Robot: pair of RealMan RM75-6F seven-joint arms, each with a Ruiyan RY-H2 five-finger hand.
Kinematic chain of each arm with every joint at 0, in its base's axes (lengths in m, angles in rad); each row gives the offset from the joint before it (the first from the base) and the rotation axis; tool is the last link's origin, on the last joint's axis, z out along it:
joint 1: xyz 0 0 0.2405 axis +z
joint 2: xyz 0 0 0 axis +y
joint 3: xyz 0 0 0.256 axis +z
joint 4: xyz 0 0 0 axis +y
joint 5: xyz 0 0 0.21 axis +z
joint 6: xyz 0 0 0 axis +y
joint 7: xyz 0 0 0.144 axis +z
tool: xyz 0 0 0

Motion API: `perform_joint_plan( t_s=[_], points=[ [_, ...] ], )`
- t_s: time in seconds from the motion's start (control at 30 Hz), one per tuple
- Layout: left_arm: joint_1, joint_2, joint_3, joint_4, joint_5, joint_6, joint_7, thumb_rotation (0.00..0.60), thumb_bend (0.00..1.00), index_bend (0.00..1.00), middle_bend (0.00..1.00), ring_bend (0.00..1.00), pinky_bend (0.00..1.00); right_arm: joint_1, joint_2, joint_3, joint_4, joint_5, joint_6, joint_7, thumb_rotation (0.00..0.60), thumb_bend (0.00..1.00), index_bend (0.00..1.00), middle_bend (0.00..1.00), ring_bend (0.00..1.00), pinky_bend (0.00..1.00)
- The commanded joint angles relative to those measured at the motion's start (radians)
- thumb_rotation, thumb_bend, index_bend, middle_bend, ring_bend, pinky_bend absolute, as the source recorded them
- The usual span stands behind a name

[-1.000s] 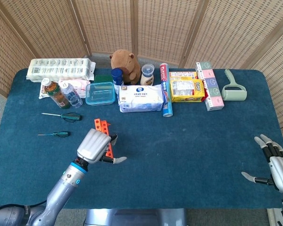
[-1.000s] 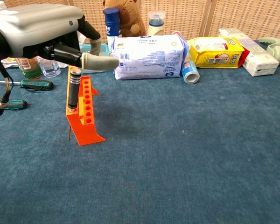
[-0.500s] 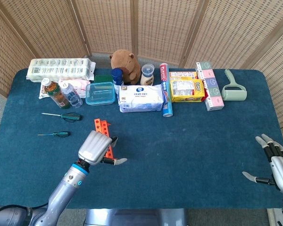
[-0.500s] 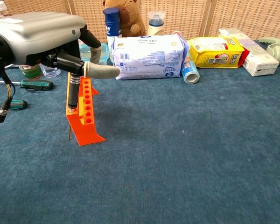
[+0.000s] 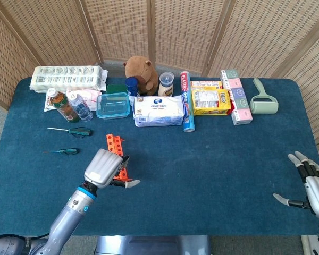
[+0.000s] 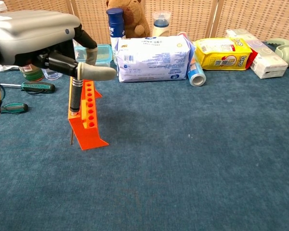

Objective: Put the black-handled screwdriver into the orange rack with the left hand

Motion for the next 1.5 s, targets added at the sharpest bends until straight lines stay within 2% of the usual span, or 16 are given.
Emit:
perform_joint_plan(
  t_s=[0.03, 0.53, 0.83, 1.17, 1.5],
  points=[
    [0.004, 0.011, 0.001, -0.012, -0.004, 0.008, 0.003, 0.0, 0.0, 0.55, 0.99, 1.0, 1.0, 0.0, 0.0, 0.0, 0.0, 0.0, -0.001, 0.001, 0.413, 0.0, 0.04, 0.0, 0.0, 0.0],
    [0.022, 0.084, 0.027, -0.112, -0.009, 0.026, 0.005, 0.0, 0.0, 0.55, 0.99, 1.0, 1.0, -0.001, -0.001, 0.0, -0.003, 0.002, 0.0, -0.007, 0.413, 0.0, 0.04, 0.0, 0.0, 0.0],
    [0.03, 0.083, 0.009, -0.069, 0.075, 0.04, -0.055, 0.0, 0.0, 0.55, 0.99, 1.0, 1.0, -0.001, -0.001, 0.0, -0.004, 0.001, 0.0, -0.006, 0.41, 0.0, 0.04, 0.0, 0.0, 0.0],
    [0.024, 0.061, 0.002, -0.037, 0.021, 0.028, -0.039, 0.0, 0.0, 0.55, 0.99, 1.0, 1.0, -0.002, 0.001, 0.002, -0.002, 0.004, 0.001, 0.0, 0.412, 0.0, 0.04, 0.0, 0.0, 0.0],
    [0.02, 0.083, 0.013, -0.12, -0.049, 0.045, 0.028, 0.0, 0.0, 0.55, 0.99, 1.0, 1.0, -0.002, 0.002, 0.001, -0.003, 0.002, 0.001, 0.002, 0.41, 0.0, 0.04, 0.0, 0.0, 0.0]
  ],
)
